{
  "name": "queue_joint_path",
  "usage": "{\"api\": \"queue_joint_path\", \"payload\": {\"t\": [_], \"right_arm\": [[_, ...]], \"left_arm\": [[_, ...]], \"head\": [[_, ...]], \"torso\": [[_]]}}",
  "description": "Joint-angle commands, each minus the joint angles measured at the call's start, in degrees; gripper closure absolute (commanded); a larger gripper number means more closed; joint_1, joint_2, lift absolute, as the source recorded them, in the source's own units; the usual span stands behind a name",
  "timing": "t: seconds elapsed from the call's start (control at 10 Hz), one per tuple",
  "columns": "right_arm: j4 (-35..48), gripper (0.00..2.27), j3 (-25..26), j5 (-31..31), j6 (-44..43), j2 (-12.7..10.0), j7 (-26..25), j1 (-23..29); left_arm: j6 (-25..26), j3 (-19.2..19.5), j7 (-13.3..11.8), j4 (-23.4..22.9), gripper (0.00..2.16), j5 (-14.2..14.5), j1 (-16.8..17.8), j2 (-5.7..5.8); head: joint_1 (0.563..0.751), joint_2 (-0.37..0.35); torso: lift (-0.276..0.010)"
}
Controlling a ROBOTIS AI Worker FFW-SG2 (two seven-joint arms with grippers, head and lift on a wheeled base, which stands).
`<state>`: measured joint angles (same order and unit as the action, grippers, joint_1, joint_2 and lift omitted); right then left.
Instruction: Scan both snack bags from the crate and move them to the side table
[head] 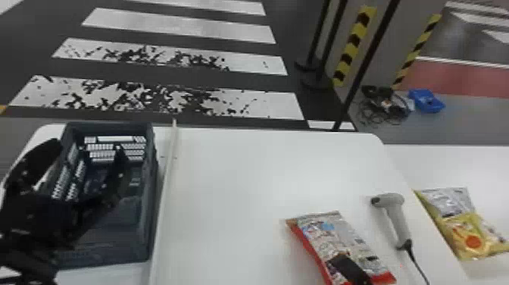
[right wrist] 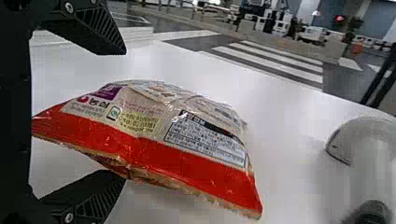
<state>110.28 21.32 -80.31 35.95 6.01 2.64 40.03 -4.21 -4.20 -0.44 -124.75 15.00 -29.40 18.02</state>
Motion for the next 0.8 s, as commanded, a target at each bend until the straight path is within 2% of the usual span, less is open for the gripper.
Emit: {"api": "queue_joint_path", "payload": {"t": [0.0, 0.2, 0.3, 0.5, 0.7], "right_arm": [[2.39, 0.08, -0.93, 0.16, 4.62, -0.03, -0.36, -0.74], [2.57, 0.10, -0.75, 1.39, 6.73, -0.03, -2.73, -5.49], [2.39, 0.10, 0.13, 0.60, 7.96, 0.05, -2.91, -5.84], [3.10, 0.10, 2.59, -0.54, 15.70, 0.05, -3.35, -4.17], [3.89, 0.10, 4.79, -0.72, 19.91, 0.05, -2.82, -2.06]], "left_arm": [[-0.04, -0.02, 0.00, -0.06, 0.08, 0.03, -0.13, 0.09], [-0.22, -0.02, 0.00, -0.59, 0.08, 0.03, -0.75, 0.18], [-0.22, 0.07, 0.00, -0.67, 0.08, 0.03, -0.75, 0.09], [-0.22, 0.16, 0.00, -0.41, 0.08, -0.06, -0.66, -0.18], [-0.22, -0.10, 0.00, -0.06, 0.08, -0.06, -0.04, -0.44]], "head": [[0.695, -0.140], [0.695, -0.071], [0.695, -0.062], [0.695, -0.065], [0.695, -0.051]], "torso": [[-0.095], [-0.095], [-0.095], [-0.095], [-0.095]]}}
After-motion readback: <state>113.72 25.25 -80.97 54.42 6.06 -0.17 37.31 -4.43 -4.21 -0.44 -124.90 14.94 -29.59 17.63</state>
